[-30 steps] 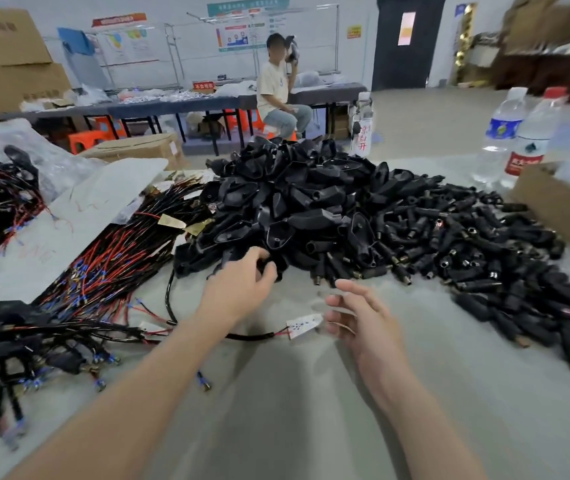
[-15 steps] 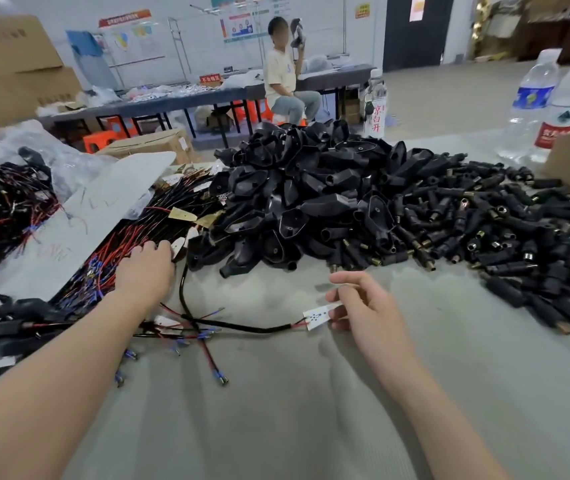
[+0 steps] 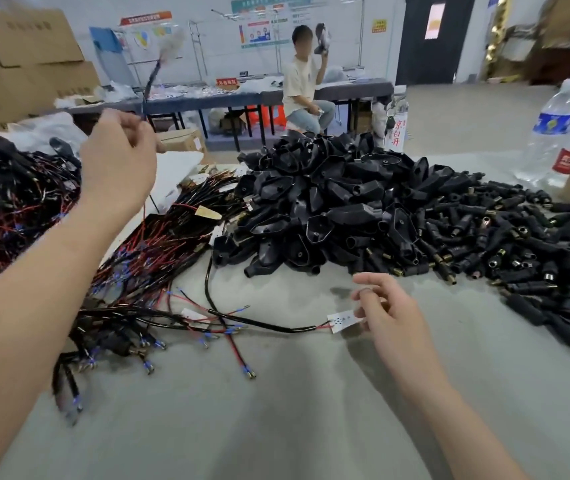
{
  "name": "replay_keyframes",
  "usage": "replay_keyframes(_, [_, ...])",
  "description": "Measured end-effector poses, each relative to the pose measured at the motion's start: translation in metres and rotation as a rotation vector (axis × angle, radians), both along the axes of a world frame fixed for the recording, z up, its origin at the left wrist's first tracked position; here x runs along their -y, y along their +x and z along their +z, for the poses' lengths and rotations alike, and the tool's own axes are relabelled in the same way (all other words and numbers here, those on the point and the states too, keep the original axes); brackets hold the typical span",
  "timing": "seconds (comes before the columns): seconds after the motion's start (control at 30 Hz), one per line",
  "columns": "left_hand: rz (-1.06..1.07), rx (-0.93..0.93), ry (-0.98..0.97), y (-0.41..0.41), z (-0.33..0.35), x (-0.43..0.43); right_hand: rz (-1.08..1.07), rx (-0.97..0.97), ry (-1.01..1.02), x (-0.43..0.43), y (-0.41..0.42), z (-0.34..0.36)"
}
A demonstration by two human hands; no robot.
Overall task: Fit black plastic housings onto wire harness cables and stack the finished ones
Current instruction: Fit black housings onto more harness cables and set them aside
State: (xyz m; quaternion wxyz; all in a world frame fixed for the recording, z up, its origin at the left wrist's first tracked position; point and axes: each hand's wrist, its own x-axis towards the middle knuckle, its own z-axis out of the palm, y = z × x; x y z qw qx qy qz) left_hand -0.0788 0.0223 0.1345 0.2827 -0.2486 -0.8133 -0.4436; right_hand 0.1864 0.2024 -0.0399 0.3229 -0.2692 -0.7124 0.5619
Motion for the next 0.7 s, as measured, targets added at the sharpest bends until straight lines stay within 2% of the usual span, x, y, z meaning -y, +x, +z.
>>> replay_keyframes(0.07, [-0.094, 0.004, 0.188, 0.014, 0.004, 0.007, -0.001, 0.05, 0.088, 0.006, -0.013, 0.004])
replay_keyframes(0.13, [-0.143, -0.022, 0.252, 0.024, -0.007, 0.01, 0.013, 0.107, 0.195, 0.01, -0.034, 0.01])
replay_keyframes(0.2, [-0.148, 0.044, 0.079, 0.021, -0.028, 0.013, 0.023, 0.201, 0.345, 0.014, -0.06, 0.017])
replay_keyframes(0.27, [-0.138, 0.269, -0.115, 0.01, -0.052, 0.021, -0.008, 0.36, 0.482, 0.016, -0.083, 0.023])
replay_keyframes(0.3, [-0.128, 0.38, -0.118, 0.004, -0.061, 0.027, -0.036, 0.446, 0.52, 0.016, -0.093, 0.025])
replay_keyframes(0.37, [-0.09, 0.432, 0.033, -0.009, -0.068, 0.044, -0.083, 0.574, 0.571, 0.017, -0.107, 0.027])
replay_keyframes(0.5, [-0.194, 0.224, 0.331, -0.009, -0.037, 0.062, -0.141, 0.662, 0.667, 0.014, -0.12, 0.029])
replay_keyframes(0.6, [-0.295, 0.16, 0.52, 0.01, -0.004, 0.055, -0.149, 0.667, 0.615, 0.01, -0.12, 0.027])
replay_keyframes(0.7, [-0.393, 0.277, 0.73, 0.034, 0.006, 0.044, -0.15, 0.654, 0.525, 0.007, -0.115, 0.028])
